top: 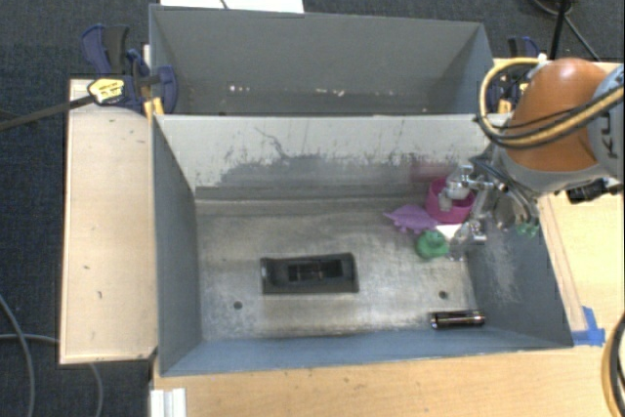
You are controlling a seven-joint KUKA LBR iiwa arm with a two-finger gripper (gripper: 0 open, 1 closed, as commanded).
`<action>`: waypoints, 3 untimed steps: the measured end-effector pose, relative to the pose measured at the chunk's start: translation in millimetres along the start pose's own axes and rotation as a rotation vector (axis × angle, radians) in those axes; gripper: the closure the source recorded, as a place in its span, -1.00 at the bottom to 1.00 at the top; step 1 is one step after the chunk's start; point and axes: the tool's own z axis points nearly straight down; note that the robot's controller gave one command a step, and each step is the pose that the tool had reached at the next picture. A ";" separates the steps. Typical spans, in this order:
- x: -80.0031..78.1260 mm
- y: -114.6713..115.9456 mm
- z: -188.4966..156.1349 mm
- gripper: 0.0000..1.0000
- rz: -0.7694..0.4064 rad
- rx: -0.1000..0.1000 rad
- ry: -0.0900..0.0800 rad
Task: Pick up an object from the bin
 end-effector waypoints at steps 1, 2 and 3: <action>-8.6 13.5 8.5 -1.00 -0.005 -0.017 -0.017; -3.2 23.6 38.0 1.00 0.112 0.001 0.023; -3.3 23.7 38.1 1.00 0.110 0.001 0.023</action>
Offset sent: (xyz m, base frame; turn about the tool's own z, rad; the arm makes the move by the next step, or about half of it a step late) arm 0.0034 0.0243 -0.0464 0.1148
